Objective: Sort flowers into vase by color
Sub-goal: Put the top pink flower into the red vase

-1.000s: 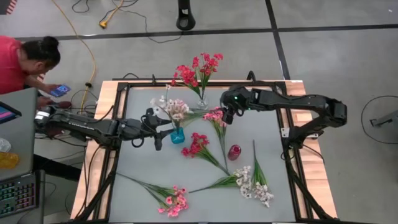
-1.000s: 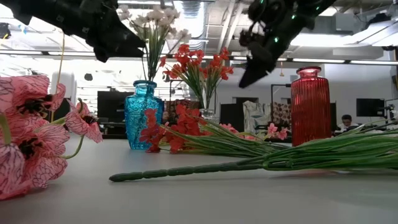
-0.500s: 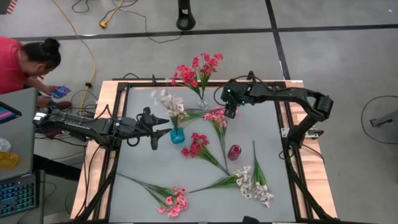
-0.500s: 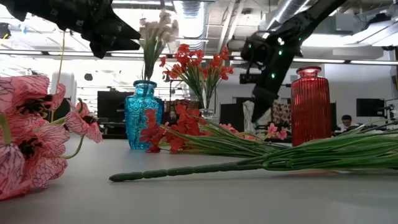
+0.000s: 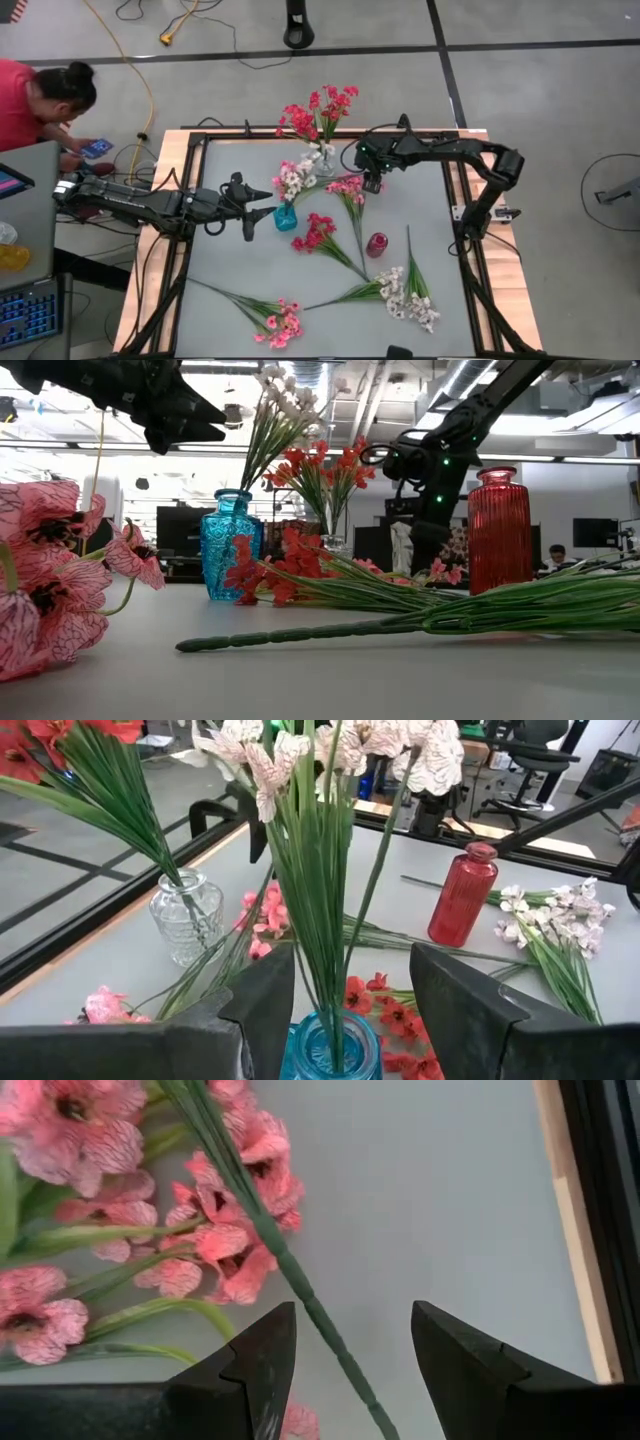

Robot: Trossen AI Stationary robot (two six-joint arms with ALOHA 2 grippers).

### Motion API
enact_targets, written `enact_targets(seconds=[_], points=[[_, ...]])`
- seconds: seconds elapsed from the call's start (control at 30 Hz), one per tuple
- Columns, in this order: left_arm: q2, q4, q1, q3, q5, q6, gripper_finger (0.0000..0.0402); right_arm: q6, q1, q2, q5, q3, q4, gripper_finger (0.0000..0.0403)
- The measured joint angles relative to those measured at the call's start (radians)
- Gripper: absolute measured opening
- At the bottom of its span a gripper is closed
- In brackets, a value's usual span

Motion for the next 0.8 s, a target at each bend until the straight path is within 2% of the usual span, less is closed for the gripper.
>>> enact_targets(seconds=[0.33,0.47,0.6,0.8], points=[[0.0,0.0,0.0,0.0,0.0,0.0,0.0187,-0.026,0.011,0.008,0.001,0.0,-0.001,0.0226],[0.0,0.0,0.0,0.0,0.0,0.0,0.0187,-0.026,0.011,0.015,0.001,-0.001,-0.003,0.0214],[0.0,0.0,0.0,0.0,0.0,0.0,0.0187,-0.026,0.011,0.014,0.001,0.0,0.005,0.0177],[0.0,0.0,0.0,0.0,-0.001,0.0,0.0187,-0.026,0.011,0.013,0.001,0.0,0.005,0.0085]])
